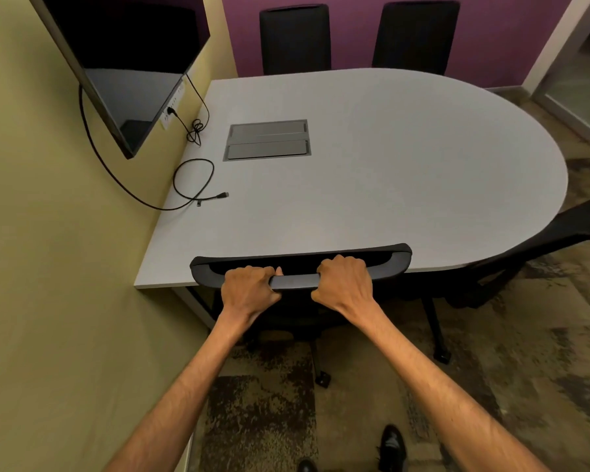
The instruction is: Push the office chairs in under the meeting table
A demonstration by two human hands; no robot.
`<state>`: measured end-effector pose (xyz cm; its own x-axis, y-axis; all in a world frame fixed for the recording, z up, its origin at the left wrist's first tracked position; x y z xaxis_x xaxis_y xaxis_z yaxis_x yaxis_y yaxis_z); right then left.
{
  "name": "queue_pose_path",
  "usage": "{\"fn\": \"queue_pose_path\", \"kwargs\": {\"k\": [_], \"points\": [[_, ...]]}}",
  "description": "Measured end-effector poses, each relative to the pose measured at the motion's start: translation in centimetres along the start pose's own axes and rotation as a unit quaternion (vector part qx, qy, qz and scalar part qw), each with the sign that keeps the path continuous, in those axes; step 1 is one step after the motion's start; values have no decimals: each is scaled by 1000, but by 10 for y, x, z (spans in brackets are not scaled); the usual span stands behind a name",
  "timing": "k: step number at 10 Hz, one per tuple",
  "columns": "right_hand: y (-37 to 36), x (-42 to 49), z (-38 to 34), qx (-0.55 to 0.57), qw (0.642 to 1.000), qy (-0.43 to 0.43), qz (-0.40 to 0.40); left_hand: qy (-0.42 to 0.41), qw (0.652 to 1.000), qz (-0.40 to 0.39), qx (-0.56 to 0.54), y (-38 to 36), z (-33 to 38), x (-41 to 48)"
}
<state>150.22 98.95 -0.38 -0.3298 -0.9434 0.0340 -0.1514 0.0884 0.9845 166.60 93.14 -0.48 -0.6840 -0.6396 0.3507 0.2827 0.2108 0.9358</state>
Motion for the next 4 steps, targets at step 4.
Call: {"fn": "queue_pose_path", "kwargs": {"k": [4], "points": [[30,-28,41,91,993,42,58,-50,994,83,-58,8,47,9]]}}
Point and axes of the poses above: each hand's wrist, its own x-axis towards the middle knuckle, its own y-axis out of the back of the hand, z = x × y, the point moved 4 cm from there along x, towards the middle knuckle, and after that the axes turned 10 degrees about -y, right-handed, at the moved point
